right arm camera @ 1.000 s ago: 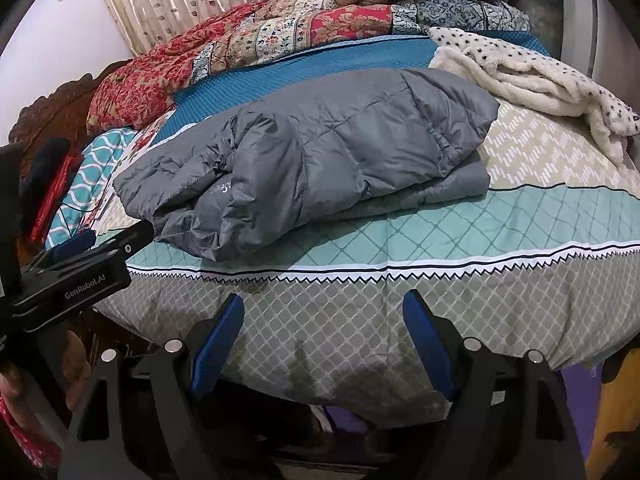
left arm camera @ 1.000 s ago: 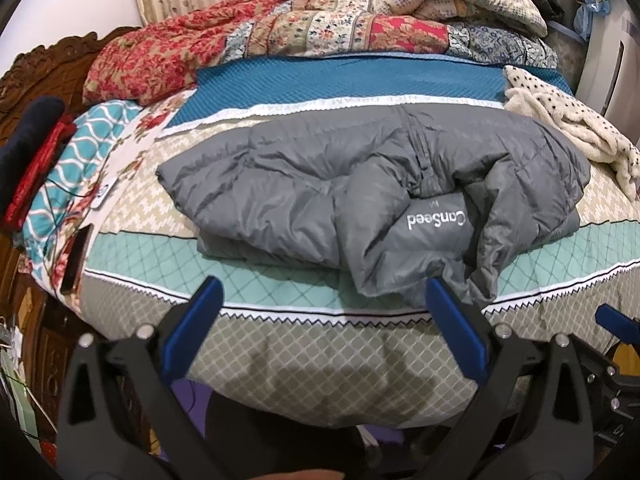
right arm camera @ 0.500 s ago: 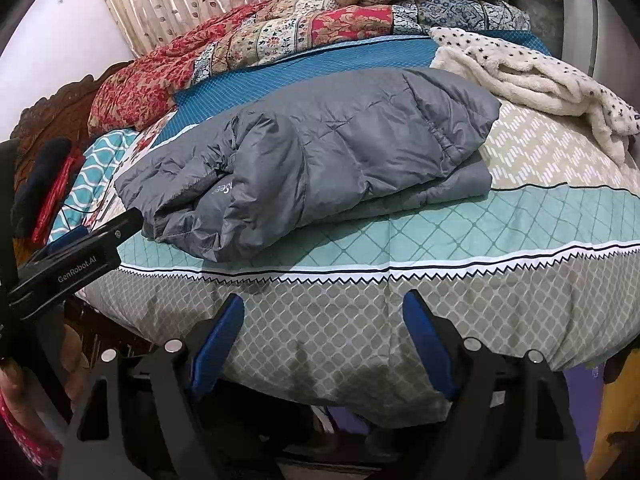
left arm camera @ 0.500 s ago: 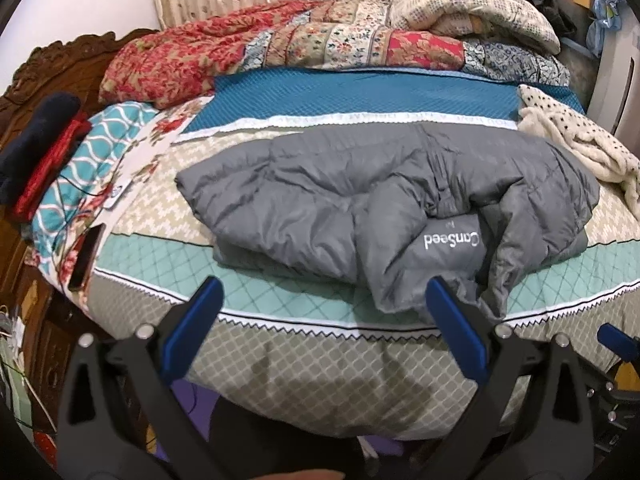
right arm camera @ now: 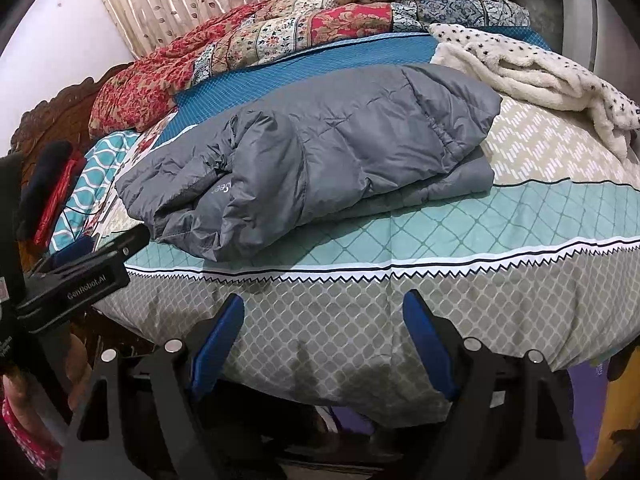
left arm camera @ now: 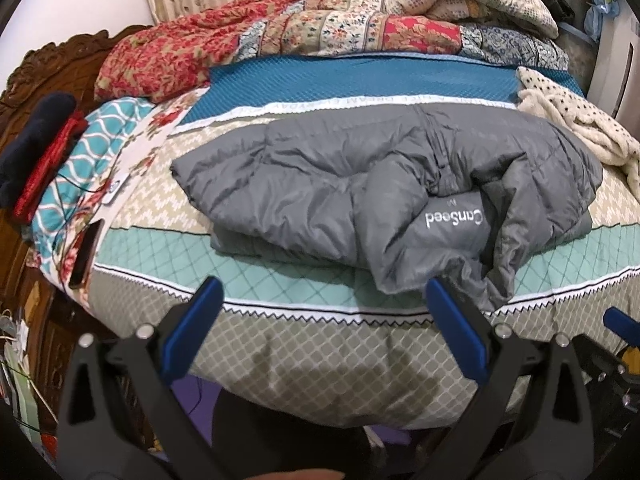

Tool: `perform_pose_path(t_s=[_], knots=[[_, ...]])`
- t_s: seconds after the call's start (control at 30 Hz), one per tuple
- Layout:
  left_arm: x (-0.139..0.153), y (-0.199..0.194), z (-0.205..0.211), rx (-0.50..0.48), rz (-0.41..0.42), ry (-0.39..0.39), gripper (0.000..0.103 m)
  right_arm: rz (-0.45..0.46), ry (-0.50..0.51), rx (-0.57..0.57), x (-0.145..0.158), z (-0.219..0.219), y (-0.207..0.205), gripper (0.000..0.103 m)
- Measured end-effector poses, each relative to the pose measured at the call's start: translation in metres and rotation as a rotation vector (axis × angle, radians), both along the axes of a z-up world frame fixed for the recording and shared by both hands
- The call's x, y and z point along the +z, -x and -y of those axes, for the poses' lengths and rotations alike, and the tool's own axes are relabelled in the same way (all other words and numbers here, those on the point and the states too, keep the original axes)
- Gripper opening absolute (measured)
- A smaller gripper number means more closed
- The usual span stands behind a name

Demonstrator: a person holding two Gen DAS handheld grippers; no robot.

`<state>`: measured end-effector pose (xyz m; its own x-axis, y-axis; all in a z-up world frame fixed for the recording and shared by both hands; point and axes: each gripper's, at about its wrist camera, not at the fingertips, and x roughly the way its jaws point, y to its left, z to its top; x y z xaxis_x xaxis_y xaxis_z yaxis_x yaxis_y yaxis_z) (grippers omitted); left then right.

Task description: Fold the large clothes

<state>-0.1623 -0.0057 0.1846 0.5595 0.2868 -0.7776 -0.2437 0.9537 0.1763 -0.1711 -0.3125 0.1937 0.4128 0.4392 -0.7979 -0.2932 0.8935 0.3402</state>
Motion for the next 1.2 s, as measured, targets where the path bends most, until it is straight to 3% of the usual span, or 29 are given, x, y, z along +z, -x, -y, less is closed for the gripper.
perform_pose_path(t_s=[1.2], knots=[[-0.018, 0.000, 0.000, -0.002, -0.060, 0.009, 0.097, -0.012, -0.007, 0.002, -0.004, 0.000, -0.001, 0.080]])
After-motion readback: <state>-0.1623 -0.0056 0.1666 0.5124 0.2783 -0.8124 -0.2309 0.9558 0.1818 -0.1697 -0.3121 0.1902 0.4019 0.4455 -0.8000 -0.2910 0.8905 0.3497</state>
